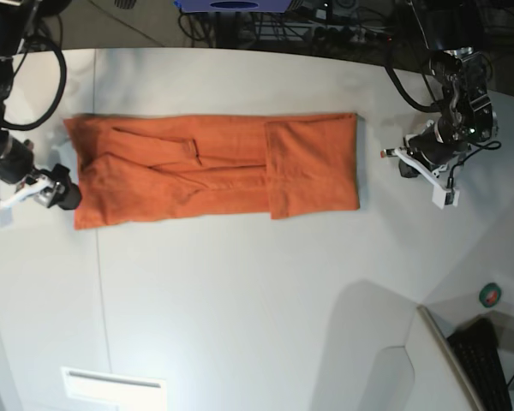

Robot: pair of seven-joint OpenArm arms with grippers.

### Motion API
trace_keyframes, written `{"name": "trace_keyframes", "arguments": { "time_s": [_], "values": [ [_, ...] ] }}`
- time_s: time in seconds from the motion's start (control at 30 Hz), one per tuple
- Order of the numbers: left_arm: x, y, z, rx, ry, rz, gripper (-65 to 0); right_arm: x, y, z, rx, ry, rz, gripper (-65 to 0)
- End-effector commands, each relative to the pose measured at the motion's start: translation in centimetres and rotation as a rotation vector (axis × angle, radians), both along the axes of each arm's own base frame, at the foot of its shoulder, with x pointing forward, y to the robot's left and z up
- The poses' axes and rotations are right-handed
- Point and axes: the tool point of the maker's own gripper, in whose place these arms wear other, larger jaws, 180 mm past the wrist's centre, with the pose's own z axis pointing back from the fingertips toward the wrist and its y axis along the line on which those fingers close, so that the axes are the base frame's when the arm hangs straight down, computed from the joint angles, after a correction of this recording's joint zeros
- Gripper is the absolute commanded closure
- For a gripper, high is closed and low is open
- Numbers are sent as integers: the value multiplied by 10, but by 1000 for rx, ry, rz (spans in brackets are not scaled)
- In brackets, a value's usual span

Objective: Layout the t-shirt on the table in an organized manner, then fold the t-shirt properly
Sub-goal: 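Withdraw the right gripper to the shirt's end, then grasp the shirt end with the right gripper while the left gripper retracts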

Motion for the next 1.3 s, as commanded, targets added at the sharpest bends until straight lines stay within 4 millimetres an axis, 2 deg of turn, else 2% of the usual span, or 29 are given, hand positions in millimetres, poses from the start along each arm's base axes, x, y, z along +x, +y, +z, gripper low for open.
{"name": "trace_keyframes", "arguments": {
  "time_s": [0.0, 0.07, 0.23, 0.33, 0.43, 0.63, 0.7, 0.8, 0.83, 0.9, 0.97, 1.03, 1.1, 1.17, 1.27],
  "values": [
    [11, 8, 7, 13, -29, 14, 0, 9, -19, 14, -21, -50, -21, -474],
    [14, 2, -1, 0, -13, 15, 0, 5, -22, 8, -23, -25, -15, -474],
    [26, -25, -18, -14, -53, -27, 0, -1, 1, -5, -13, 0, 78, -474],
    [39, -40, -23, -15, -51, -45, 0, -6, 13, -13, -5, 25, 118, -474],
    [54, -56, -19, -41, -74, -53, 0, -10, 23, -18, -1, 39, 147, -474],
    [84, -86, -3, -88, -127, -71, 0, -13, 13, -40, 28, 78, 78, -474],
    [90, -93, 1, -100, -143, -74, 0, -15, 2, -41, 9, 84, 70, -474],
    [98, -86, 16, -89, -188, -59, 0, -13, 3, -36, 5, 56, 112, -474],
    [101, -71, 26, -72, -216, -36, 0, -13, 3, -34, 5, 43, 130, -474],
    [90, -38, 35, -26, -220, 11, 0, -12, 5, -32, 5, 32, 152, -474],
    [72, -2, 48, 28, -185, 54, 0, -12, -3, -30, -12, 32, 153, -474],
    [46, 20, 54, 72, -143, 79, 0, -13, -4, -30, -15, 33, 154, -474],
    [28, 24, 55, 98, -127, 74, 0, -13, -4, -30, -15, 33, 154, -474],
    [12, 23, 48, 106, -99, 64, 0, -12, -3, -29, -12, 30, 155, -474],
    [3, 11, 34, 82, -62, 46, 0, -6, -2, -26, -11, 18, 154, -474]
  ]
}}
